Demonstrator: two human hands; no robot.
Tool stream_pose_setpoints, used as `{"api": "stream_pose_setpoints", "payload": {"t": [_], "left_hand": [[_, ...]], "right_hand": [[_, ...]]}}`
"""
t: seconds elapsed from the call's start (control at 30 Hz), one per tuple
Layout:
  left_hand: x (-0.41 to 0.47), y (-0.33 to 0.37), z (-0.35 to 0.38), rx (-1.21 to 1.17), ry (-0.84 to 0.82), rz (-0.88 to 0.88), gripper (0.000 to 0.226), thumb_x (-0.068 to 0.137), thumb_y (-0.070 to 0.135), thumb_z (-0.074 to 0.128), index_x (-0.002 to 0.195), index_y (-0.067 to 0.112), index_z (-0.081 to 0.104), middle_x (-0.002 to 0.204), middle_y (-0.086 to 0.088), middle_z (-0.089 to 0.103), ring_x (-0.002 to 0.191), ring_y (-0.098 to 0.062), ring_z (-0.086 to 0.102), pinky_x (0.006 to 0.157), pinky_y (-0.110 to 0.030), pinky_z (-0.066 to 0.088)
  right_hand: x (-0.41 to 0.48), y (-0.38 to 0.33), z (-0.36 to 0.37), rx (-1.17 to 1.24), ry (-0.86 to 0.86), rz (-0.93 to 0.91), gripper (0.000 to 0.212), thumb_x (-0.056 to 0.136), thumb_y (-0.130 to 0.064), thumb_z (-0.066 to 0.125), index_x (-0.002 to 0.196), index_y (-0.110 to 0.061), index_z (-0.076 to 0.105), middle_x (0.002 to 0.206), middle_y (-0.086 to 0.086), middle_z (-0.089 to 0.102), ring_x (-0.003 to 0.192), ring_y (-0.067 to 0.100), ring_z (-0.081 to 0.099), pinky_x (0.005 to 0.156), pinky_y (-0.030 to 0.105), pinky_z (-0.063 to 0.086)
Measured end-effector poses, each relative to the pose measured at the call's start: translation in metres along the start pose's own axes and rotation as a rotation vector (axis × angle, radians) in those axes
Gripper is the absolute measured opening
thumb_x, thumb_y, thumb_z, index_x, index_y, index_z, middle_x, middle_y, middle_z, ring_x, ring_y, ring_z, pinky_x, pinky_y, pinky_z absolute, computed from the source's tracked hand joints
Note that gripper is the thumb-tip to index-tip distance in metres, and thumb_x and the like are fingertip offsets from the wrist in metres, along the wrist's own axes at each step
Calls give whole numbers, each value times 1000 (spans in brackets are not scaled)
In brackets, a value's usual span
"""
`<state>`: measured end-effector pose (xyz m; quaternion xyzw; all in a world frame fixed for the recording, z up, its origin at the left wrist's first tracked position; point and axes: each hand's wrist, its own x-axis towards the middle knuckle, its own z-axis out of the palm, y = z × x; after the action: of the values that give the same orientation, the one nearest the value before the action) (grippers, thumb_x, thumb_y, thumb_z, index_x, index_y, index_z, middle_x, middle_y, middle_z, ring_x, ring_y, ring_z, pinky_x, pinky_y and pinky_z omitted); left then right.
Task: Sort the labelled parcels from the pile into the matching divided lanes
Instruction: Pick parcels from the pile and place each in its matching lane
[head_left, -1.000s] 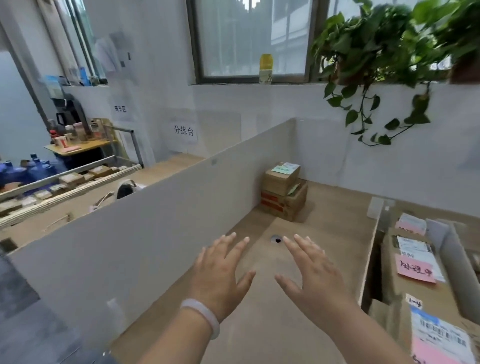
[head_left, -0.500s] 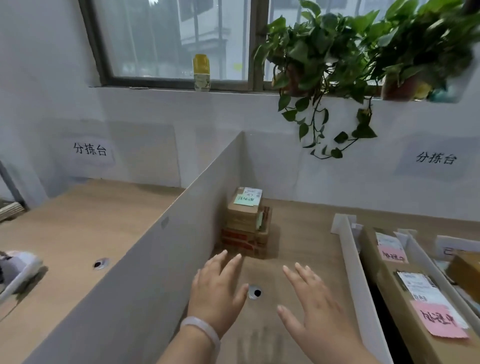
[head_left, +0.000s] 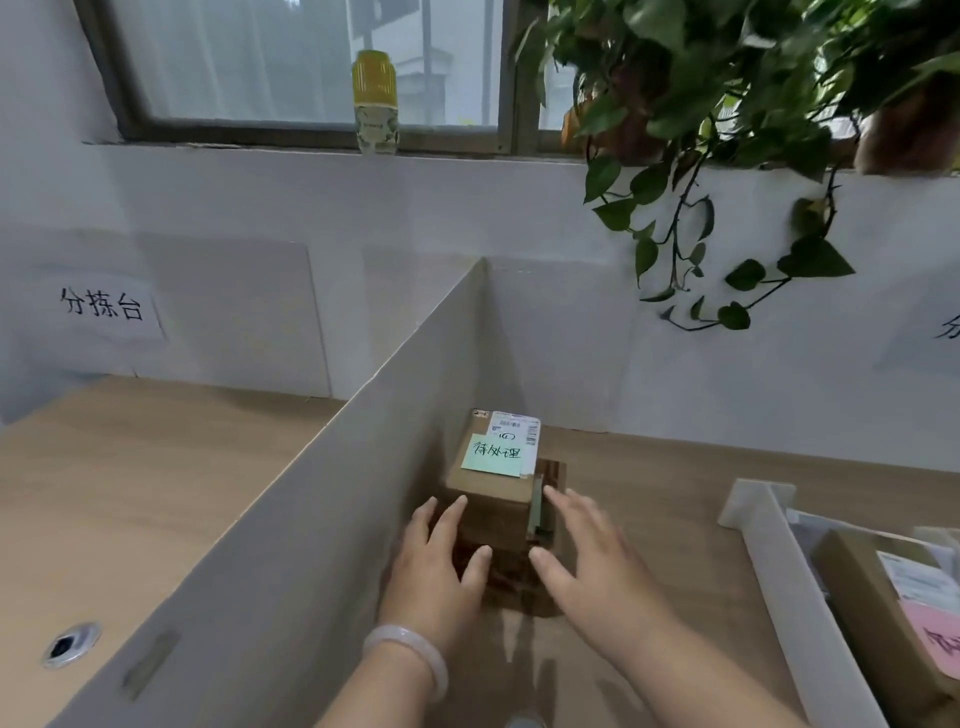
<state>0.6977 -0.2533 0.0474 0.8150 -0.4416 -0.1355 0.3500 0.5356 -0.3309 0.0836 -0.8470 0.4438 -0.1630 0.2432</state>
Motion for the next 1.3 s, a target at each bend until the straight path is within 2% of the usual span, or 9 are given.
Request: {"api": "stream_pose_setpoints", "payload": {"t": [0.23, 0.37, 0.5, 0.63, 0.8, 0.87, 0.97, 1.13, 1.3], "left_hand": [[68, -6, 31, -162, 70, -1, 68, 94, 41, 56, 152, 41, 20, 155, 5, 30, 144, -17, 26, 117, -38, 28], [74, -9, 44, -244, 87, 16, 58, 95, 34, 59, 148, 33, 36, 152, 5, 31, 138, -8, 29, 108, -23, 26], [55, -6, 50, -320, 170, 54, 57, 92, 26, 64, 144, 29, 41, 139, 10, 35, 111, 16, 25, 89, 1, 20], [19, 13, 49, -475, 183, 43, 49, 90, 29, 66, 130, 47, 43, 120, 21, 33, 109, 12, 36, 86, 3, 25], [-41, 43, 41, -588, 169, 16, 43, 73, 49, 59, 112, 63, 48, 117, 26, 37, 117, -1, 44, 100, -26, 40], [-70, 55, 34, -567, 141, 45, 46, 70, 56, 59, 114, 63, 48, 124, 24, 40, 124, -7, 41, 106, -30, 36], [-119, 72, 24, -551, 60, 132, 52, 66, 65, 50, 117, 71, 46, 137, 20, 44, 129, -3, 34, 105, -23, 29], [-195, 106, 5, -690, -116, 279, 52, 66, 63, 54, 115, 76, 43, 138, 19, 36, 126, 14, 34, 89, 2, 32], [-251, 136, 7, -733, -246, 468, 62, 67, 60, 61, 126, 67, 43, 139, 15, 31, 125, 13, 35, 89, 1, 35]], "right_hand": [[78, 26, 40, 113, -23, 29, 65, 96, -48, 47, 152, -41, 14, 161, -11, 12, 148, 9, 11, 119, 31, 17], [86, 33, 58, 232, -35, 38, 62, 97, -48, 46, 152, -42, 18, 161, -15, 11, 148, 6, 9, 118, 28, 15], [66, 35, 68, 480, 67, 17, 51, 99, -34, 49, 147, -40, 31, 158, -16, 18, 145, 1, 14, 111, 15, 19], [26, 31, 63, 673, 317, 40, 32, 97, -29, 52, 127, -42, 49, 144, -13, 40, 130, -11, 32, 106, 11, 31], [-50, 20, 36, 713, 525, 92, 35, 82, -29, 53, 114, -42, 59, 135, -12, 51, 126, -5, 43, 105, 21, 36], [-87, 14, 20, 722, 550, 91, 34, 82, -27, 55, 109, -45, 64, 135, -19, 48, 127, -7, 42, 98, 13, 39], [-145, 8, -1, 728, 601, 75, 41, 90, -10, 63, 107, -47, 65, 136, -18, 49, 123, -13, 44, 85, -1, 37], [-239, 3, -36, 653, 720, 91, 58, 88, -4, 66, 106, -59, 61, 130, -28, 52, 121, -11, 46, 81, 0, 41], [-321, 9, -74, 556, 853, 116, 57, 87, -2, 65, 109, -54, 60, 130, -31, 50, 120, -16, 43, 82, -1, 40]]}}
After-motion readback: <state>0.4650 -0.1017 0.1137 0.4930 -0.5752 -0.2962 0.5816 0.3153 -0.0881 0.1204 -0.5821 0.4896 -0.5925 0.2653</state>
